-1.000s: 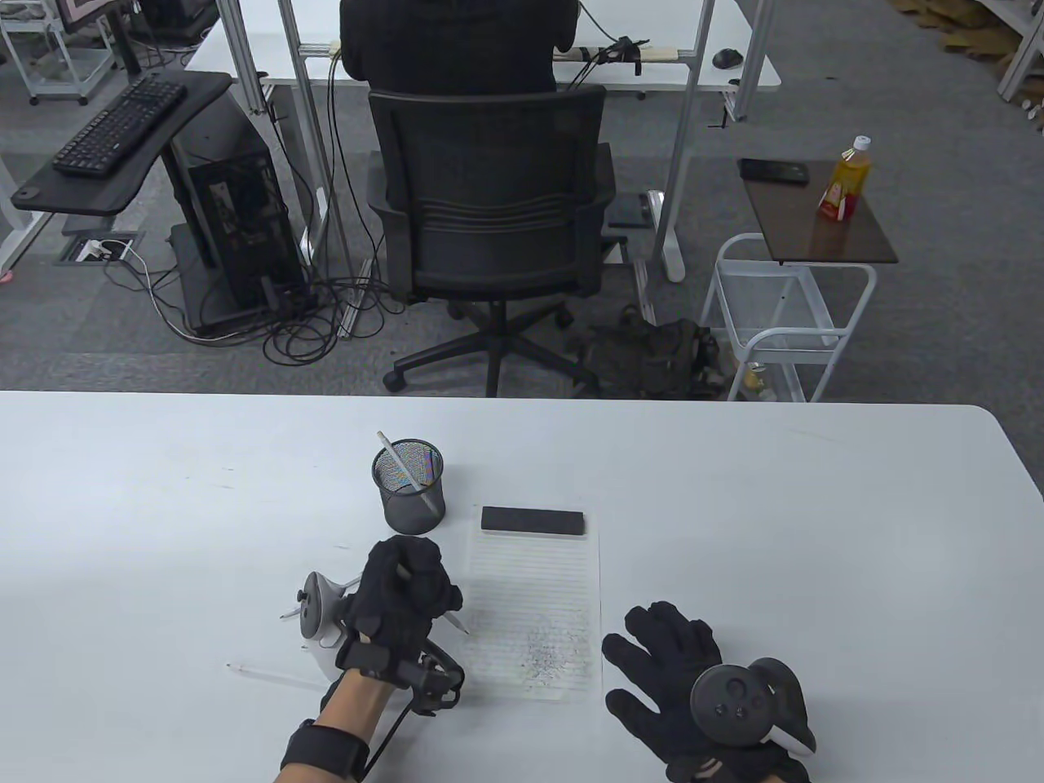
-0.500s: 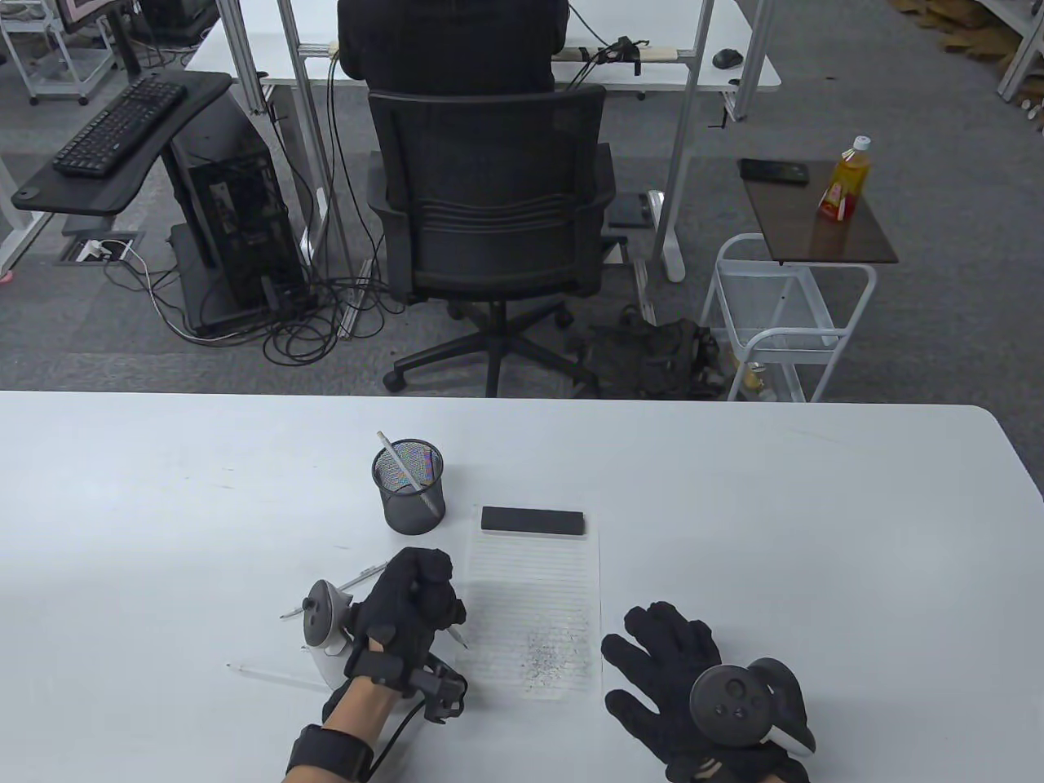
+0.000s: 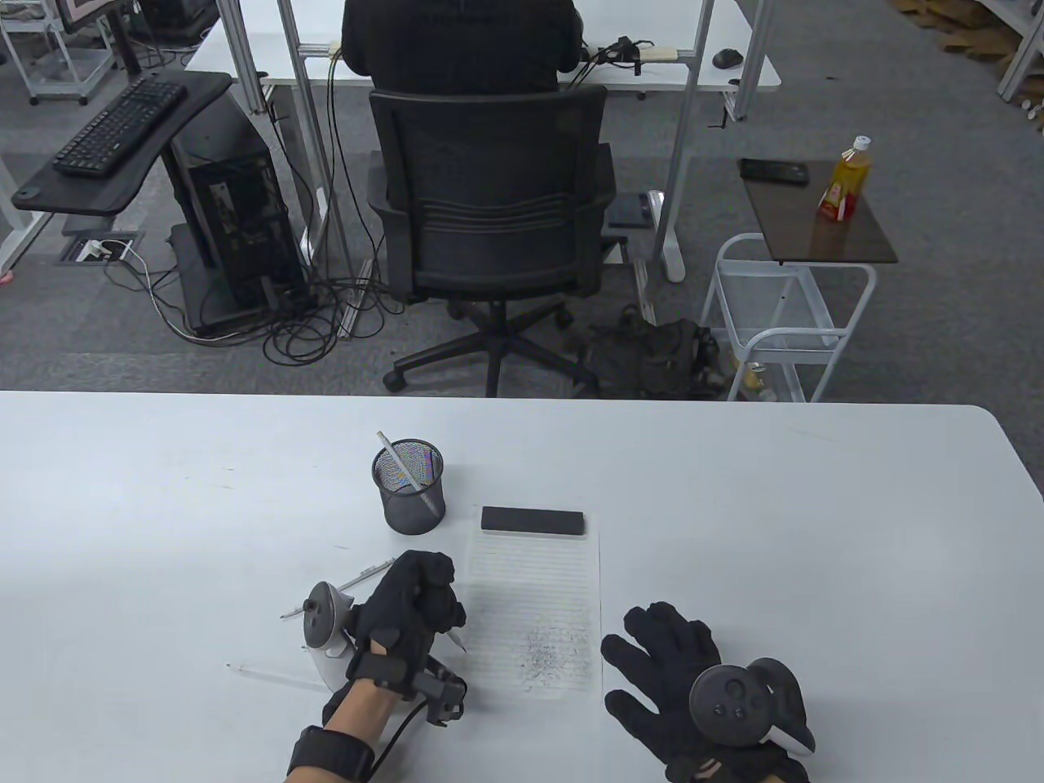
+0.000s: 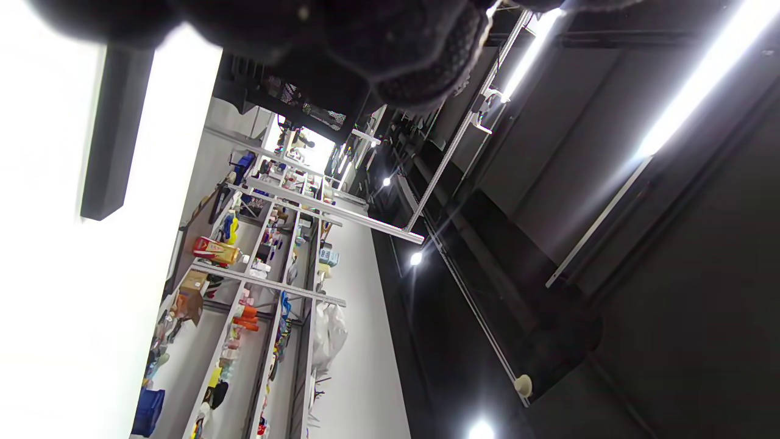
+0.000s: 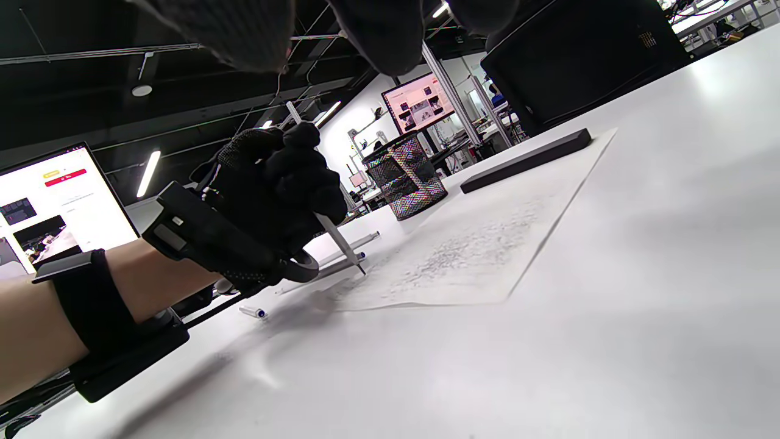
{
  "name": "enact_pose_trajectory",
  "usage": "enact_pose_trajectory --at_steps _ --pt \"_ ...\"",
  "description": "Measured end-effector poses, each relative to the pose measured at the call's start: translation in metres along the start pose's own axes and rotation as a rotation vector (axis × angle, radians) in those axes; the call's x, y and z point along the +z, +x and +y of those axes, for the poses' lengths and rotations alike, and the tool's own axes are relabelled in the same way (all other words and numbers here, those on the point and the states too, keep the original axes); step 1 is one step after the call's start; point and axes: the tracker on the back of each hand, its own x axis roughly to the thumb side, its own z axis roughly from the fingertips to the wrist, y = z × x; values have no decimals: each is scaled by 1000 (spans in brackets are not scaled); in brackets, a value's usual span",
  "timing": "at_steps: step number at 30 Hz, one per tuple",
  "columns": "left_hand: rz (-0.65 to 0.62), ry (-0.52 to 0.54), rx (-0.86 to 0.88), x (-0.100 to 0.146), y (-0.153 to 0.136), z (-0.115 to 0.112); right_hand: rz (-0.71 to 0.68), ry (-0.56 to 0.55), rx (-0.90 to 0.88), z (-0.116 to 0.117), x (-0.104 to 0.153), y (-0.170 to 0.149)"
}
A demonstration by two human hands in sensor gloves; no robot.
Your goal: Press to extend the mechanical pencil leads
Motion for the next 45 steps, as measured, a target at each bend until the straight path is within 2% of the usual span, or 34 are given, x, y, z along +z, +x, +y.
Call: enact_pose_trajectory --at_steps 24,28,33,35,39,45 --pt "0 10 30 2 0 0 4 7 0 1 -1 0" --pt "-30 -25 53 1 12 -5 4 6 -1 1 0 0" --pt "-71 -53 100 -6 50 -7 0 -3 -4 -1 0 -1" --pt "-35 -55 49 -10 65 -1 -1 -2 -3 0 0 -1" --pt "43 -25 -276 -21 106 19 -4 0 1 0 0 0" --pt "190 -83 -744 -32 146 55 1 4 -3 0 1 -1"
